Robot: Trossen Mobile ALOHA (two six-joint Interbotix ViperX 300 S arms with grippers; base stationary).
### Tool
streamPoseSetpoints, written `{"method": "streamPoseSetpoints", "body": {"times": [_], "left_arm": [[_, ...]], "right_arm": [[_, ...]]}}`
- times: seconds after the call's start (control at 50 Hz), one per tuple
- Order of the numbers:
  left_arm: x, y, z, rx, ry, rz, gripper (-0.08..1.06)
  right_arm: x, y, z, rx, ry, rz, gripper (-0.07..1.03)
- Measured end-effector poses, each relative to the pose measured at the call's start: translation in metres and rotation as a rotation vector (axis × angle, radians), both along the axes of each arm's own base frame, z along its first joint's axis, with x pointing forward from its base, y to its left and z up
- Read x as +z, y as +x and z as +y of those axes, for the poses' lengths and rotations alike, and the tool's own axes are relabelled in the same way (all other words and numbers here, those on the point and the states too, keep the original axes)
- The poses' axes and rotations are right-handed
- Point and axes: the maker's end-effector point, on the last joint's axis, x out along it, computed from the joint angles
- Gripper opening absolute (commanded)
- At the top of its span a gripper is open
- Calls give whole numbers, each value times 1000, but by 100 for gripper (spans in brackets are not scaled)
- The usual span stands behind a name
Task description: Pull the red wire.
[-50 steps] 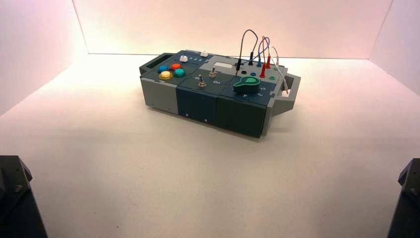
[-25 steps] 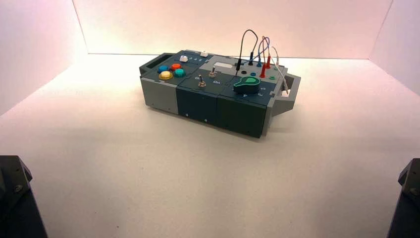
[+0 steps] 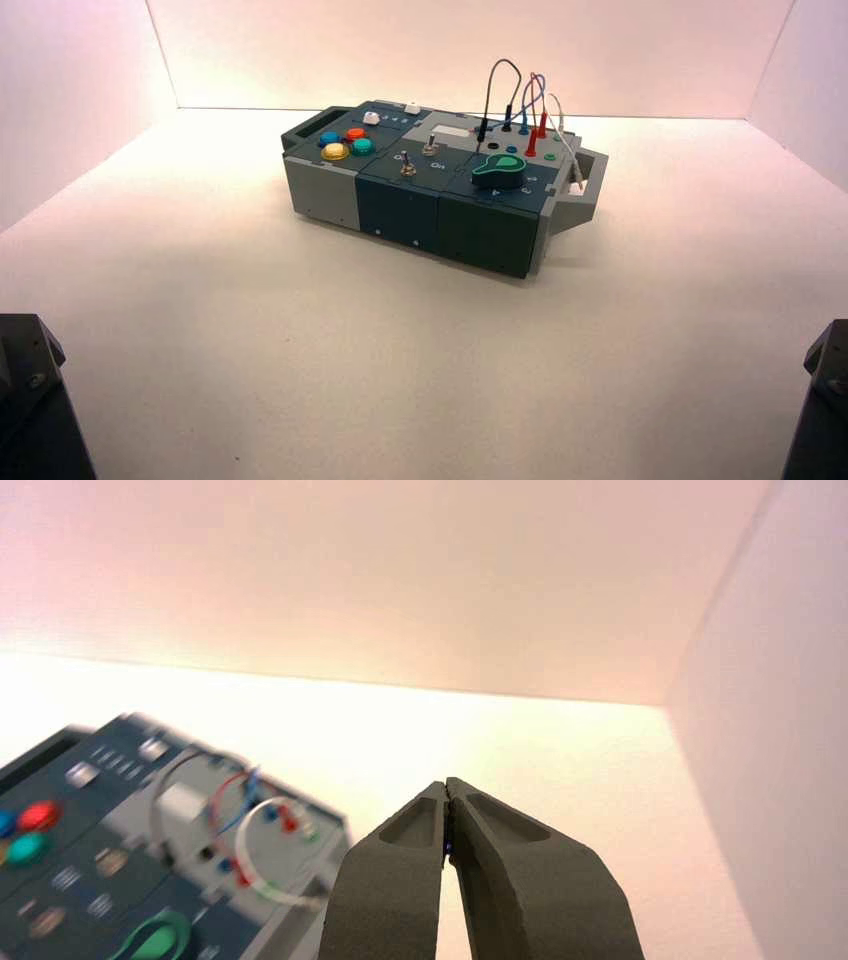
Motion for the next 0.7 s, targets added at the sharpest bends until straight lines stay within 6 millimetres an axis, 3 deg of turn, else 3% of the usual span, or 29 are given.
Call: {"method": "streamPoseSetpoints", "body": {"times": [0.12, 0.4, 0.7], "left_arm": [[3, 0, -6, -26, 9, 48, -3], [8, -7, -34, -202, 151, 136, -3], [17, -10, -46, -259, 155, 214, -3]], "right_arm": [[-1, 1, 13, 50, -12, 66, -2], [-23, 2, 35, 140, -116, 349, -2], [-16, 2, 50, 209, -120, 421, -2]]}}
